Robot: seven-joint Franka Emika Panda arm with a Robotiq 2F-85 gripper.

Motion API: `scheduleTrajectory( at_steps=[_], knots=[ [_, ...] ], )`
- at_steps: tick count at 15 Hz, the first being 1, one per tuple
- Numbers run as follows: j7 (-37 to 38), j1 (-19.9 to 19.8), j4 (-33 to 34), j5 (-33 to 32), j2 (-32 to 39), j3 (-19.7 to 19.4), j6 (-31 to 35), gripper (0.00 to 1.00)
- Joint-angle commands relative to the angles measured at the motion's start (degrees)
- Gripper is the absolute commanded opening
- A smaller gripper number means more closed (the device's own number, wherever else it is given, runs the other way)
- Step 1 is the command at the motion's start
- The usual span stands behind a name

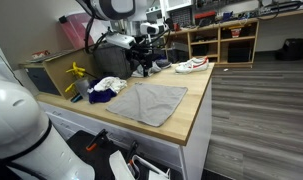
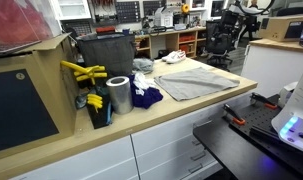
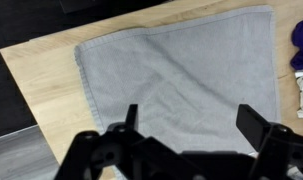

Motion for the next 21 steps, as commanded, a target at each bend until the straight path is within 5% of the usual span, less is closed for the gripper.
scheduleTrajectory(
  at_steps=[1, 12, 21],
  knots=[
    [-0.4, -1.5, -0.6, -2.2, 1.5, -0.2, 1.0, 1.0],
    [0.2, -2.1, -0.2, -3.0, 2.1, 0.0, 0.0, 1.0],
    [-5.5, -0.5, -0.6, 1.8, 13.1, 0.7, 5.0, 1.0]
  ],
)
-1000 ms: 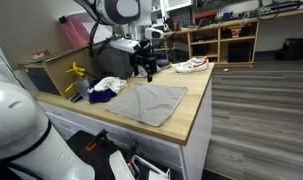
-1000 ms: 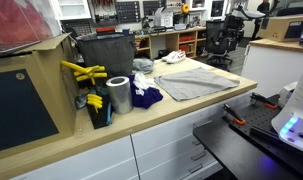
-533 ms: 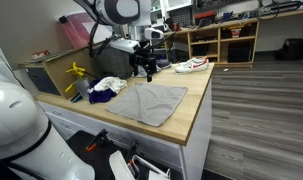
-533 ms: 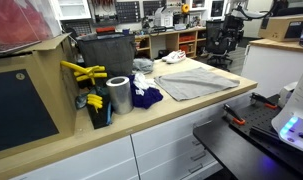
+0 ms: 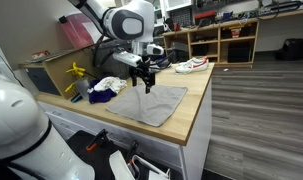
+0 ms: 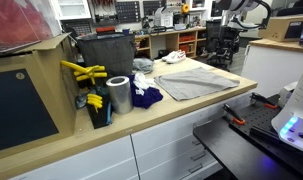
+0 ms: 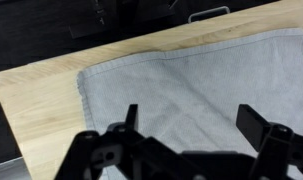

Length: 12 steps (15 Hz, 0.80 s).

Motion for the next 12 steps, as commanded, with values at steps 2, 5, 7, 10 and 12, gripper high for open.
scheduleTrajectory(
  at_steps=[2, 5, 7, 10, 12],
  knots=[
    [-1.8, -0.1, 0.1, 0.1, 5.5, 0.7, 4.2, 1.0],
    [-0.9, -0.8, -1.1, -2.1, 6.9, 0.4, 5.6, 1.0],
    [-0.8, -1.9, -2.2, -4.1, 7.3, -0.3, 6.3, 1.0],
    [-0.6, -3.6, -3.0, -6.9, 9.2, -1.7, 7.6, 1.0],
    [-0.4, -4.5, -3.4, -8.4, 10.3, -2.4, 8.5, 1.0]
  ],
)
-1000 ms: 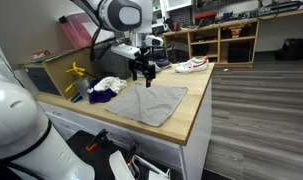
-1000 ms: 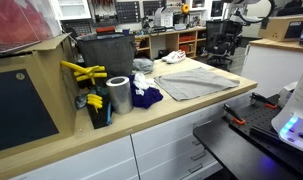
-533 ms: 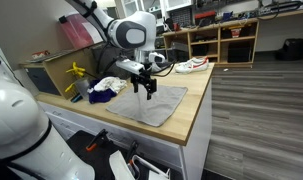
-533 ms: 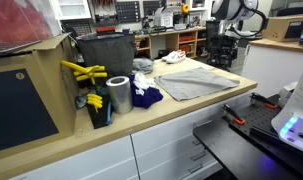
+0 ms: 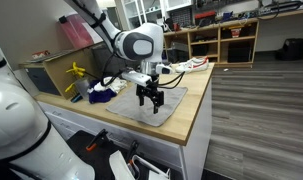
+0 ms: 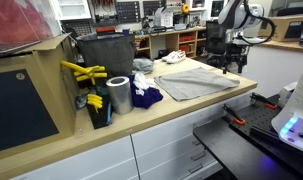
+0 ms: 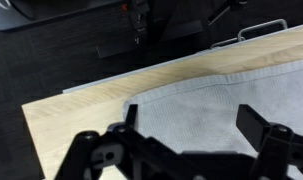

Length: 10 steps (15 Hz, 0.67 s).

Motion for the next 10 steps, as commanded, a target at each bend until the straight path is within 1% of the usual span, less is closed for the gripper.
scheduleTrajectory(
  at_steps=[1, 10],
  knots=[
    [-0.4, -1.7, -1.2, -2.1, 1.7, -1.0, 3.0, 1.0],
    [-0.4, -4.0, 1.3, -2.9, 7.8, -1.9, 7.9, 1.0]
  ],
)
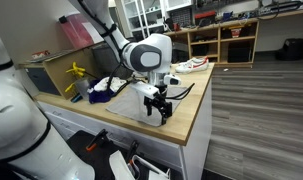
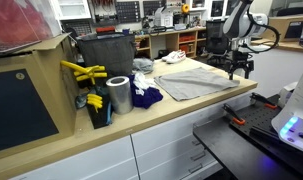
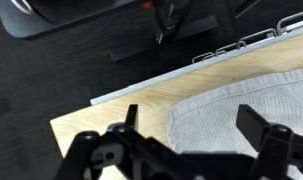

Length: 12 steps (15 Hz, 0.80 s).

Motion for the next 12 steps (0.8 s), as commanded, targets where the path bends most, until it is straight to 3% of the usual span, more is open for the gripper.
scheduleTrajectory(
  at_steps=[1, 6, 7, 8, 10, 12],
  knots=[
    [-0.6, -0.8, 1.9, -0.5, 2.5, -0.2, 2.3, 1.0],
    [-0.8, -1.1, 4.0, 0.6, 5.0, 0.7, 3.4, 1.0],
    [-0.9, -1.2, 4.2, 1.0, 5.4, 0.9, 3.5, 0.96],
    [-1.1, -1.4, 4.4, 1.5, 5.8, 1.1, 3.4, 0.74],
    [-1.2, -1.4, 4.7, 1.8, 6.5, 1.3, 3.5, 0.69],
    [-1.1, -1.5, 5.1, 1.8, 7.0, 1.4, 3.4, 0.53]
  ],
)
